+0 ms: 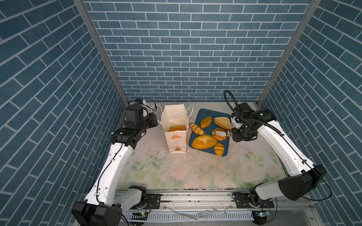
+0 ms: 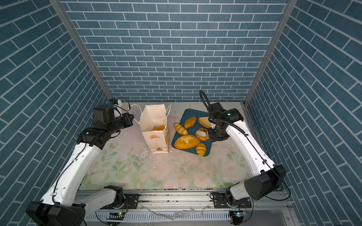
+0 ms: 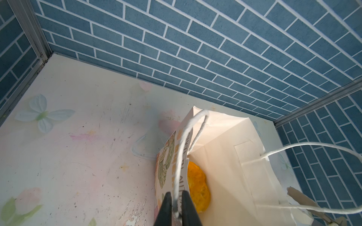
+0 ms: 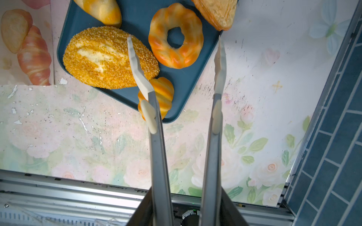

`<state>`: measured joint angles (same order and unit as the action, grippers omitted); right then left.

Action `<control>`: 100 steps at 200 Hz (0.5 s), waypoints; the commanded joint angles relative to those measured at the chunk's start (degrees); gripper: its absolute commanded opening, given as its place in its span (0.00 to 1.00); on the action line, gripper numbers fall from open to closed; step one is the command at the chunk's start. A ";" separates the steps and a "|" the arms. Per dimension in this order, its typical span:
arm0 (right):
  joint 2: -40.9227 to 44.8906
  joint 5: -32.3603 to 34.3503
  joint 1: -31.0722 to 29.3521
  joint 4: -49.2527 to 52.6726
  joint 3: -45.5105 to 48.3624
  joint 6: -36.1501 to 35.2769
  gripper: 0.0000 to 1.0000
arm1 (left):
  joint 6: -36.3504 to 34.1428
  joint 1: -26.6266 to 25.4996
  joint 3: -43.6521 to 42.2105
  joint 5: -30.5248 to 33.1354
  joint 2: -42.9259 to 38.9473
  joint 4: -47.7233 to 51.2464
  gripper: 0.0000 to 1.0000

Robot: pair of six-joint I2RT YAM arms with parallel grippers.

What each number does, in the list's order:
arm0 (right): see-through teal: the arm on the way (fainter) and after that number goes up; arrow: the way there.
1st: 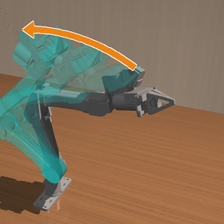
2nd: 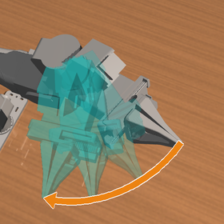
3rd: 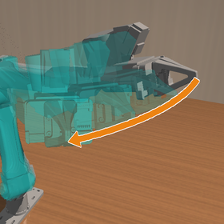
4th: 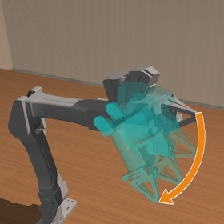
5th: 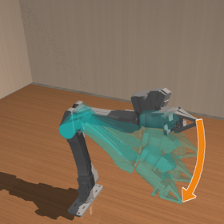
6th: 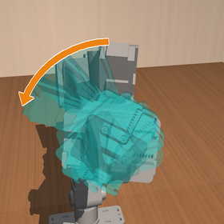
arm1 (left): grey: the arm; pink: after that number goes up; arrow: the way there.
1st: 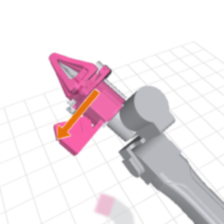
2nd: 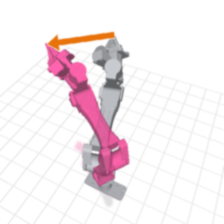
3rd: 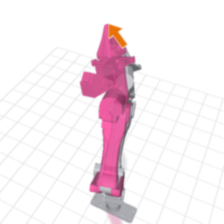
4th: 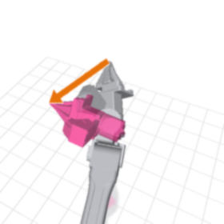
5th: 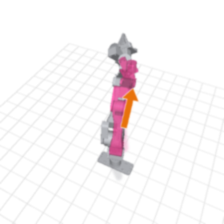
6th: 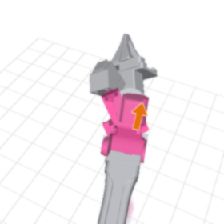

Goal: Place the fake bread into the paper bag
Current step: 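Move the right gripper with tongs back over the bread tray, then pinch the striped bun nearest the robot with the tongs and lift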

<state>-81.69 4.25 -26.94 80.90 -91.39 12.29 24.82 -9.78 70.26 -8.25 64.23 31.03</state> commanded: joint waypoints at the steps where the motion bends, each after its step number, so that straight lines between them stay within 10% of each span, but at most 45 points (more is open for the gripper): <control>1: 2.68 -3.63 0.20 6.23 0.78 2.66 0.44 | -0.69 -0.24 1.18 -0.36 -0.16 0.02 0.13; 100: -0.17 -8.92 -0.20 7.28 4.51 -0.31 0.41 | 0.32 -0.48 0.92 0.30 -0.21 -0.76 0.14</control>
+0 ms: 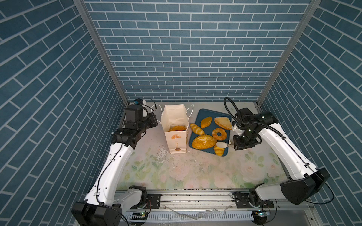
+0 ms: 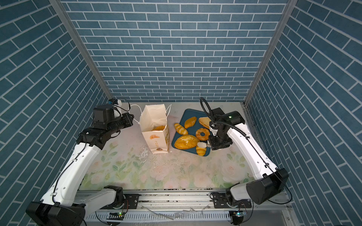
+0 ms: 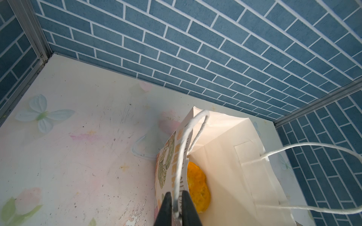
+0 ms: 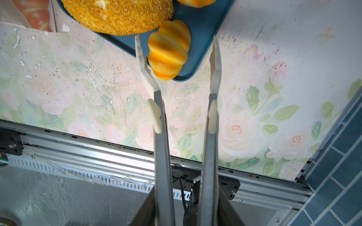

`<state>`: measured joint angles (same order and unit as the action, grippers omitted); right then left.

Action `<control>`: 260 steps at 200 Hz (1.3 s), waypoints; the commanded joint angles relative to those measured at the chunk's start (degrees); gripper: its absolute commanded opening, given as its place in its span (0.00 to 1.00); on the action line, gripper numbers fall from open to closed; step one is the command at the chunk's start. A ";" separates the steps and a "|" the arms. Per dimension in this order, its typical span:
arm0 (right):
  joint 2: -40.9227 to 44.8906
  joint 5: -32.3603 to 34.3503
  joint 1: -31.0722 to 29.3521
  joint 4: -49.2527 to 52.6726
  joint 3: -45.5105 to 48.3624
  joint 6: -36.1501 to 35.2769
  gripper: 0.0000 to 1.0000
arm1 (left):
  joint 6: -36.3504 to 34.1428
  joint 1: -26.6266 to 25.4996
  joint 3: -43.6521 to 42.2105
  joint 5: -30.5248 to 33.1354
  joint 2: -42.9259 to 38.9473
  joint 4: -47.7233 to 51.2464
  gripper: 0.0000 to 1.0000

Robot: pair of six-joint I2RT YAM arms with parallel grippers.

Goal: Place the fake bread into the paper bag
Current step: 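Pinch the striped bun nearest the robot with the tongs and lift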

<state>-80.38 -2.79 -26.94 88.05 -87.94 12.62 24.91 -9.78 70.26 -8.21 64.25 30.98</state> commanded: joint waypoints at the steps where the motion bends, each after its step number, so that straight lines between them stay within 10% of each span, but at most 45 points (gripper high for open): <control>1: -1.55 -1.88 -0.16 0.03 1.08 -0.61 0.41 | 0.23 -0.49 0.93 0.28 -0.20 -0.69 0.14; 260: 1.54 2.57 -3.30 -3.36 3.89 4.49 0.20 | -0.39 -1.42 1.37 0.39 -0.65 0.57 0.17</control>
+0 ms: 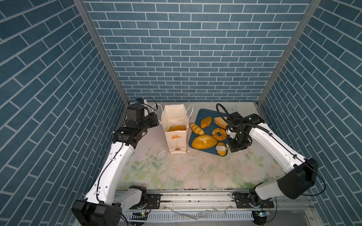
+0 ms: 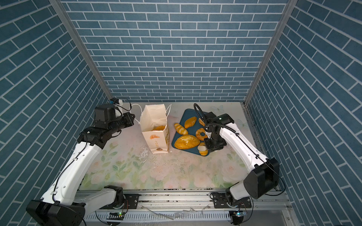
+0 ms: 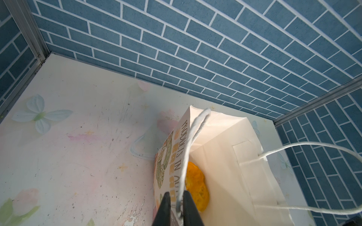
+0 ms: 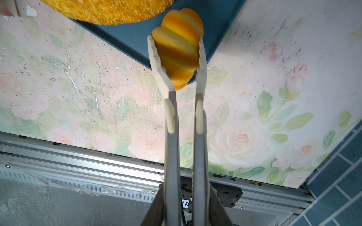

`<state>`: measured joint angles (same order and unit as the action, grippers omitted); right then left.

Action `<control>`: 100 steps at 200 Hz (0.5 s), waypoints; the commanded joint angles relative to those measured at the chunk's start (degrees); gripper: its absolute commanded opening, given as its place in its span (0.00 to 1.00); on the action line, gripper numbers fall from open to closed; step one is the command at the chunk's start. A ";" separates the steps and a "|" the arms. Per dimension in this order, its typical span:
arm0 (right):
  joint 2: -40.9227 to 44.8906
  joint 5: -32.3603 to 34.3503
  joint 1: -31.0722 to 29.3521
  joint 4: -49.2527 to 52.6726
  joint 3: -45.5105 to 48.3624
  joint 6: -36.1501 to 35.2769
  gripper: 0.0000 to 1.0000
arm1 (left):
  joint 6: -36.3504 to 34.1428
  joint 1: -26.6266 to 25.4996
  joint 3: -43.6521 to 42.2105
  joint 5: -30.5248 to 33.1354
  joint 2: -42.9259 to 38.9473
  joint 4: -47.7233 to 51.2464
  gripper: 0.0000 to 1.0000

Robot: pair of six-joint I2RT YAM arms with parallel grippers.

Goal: Place the fake bread into the paper bag
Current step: 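Pinch the striped bun nearest the robot with the tongs and lift, then carry the striped bun in the tongs over the paper bag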

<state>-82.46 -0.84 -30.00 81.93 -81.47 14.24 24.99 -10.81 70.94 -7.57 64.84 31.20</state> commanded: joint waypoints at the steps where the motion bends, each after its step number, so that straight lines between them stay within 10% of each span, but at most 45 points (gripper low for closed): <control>1: 3.66 0.65 -0.24 2.82 -2.70 2.93 0.20 | -0.52 -0.38 0.69 -0.29 -1.27 0.35 0.17; 100: 8.48 8.58 -0.28 7.86 -16.57 4.15 0.19 | -2.79 -0.36 -0.16 -1.99 -3.26 0.28 0.30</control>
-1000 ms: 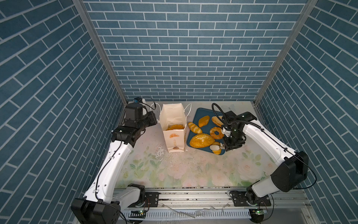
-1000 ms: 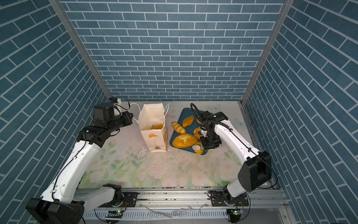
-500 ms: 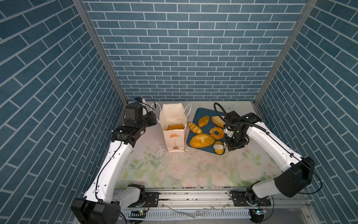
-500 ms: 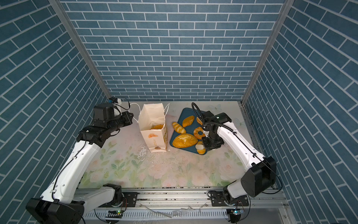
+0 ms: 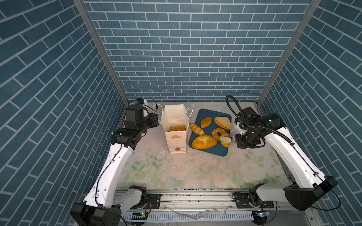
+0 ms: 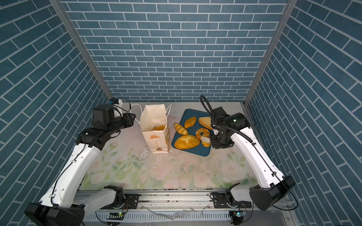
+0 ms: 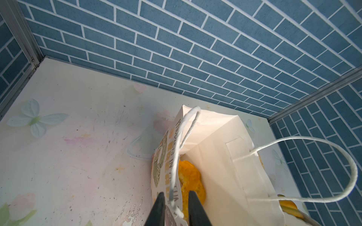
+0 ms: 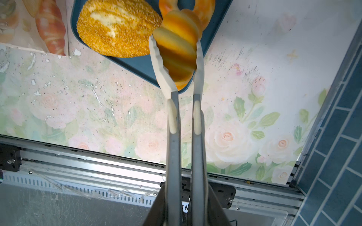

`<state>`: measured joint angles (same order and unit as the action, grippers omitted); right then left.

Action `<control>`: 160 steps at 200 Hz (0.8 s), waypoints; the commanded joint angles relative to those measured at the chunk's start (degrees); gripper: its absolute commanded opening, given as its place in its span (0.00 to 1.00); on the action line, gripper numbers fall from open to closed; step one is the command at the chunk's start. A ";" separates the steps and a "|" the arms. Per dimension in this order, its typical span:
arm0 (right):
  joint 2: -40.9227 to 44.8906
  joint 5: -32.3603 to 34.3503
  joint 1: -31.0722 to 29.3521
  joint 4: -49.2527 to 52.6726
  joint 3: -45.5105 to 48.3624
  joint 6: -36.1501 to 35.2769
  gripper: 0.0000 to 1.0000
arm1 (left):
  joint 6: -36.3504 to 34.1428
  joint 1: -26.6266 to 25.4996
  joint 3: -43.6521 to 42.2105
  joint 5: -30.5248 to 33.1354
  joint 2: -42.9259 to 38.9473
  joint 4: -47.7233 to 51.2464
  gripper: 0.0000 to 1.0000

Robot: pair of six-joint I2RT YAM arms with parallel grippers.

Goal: Place the fake bread into the paper bag
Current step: 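Carry the striped bun in the tongs over the paper bag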

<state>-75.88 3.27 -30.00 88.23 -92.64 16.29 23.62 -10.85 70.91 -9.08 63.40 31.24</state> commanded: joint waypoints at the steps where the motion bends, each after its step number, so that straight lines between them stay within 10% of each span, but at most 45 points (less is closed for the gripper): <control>1: 1.89 4.51 -0.30 1.50 -5.82 2.00 0.19 | -1.44 -0.36 -0.15 -0.45 -1.85 0.27 0.31; 62: -6.83 10.25 -5.73 -0.71 -30.02 -3.92 0.20 | -3.83 -0.31 0.84 2.38 -4.92 3.44 0.61; 160: -20.72 11.63 -19.85 -18.29 -46.92 -18.63 0.21 | -5.06 -0.04 1.94 5.65 -6.20 5.99 0.70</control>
<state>-94.52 13.82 -47.86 79.13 -136.38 4.29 19.66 -10.79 70.91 -5.58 57.63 34.81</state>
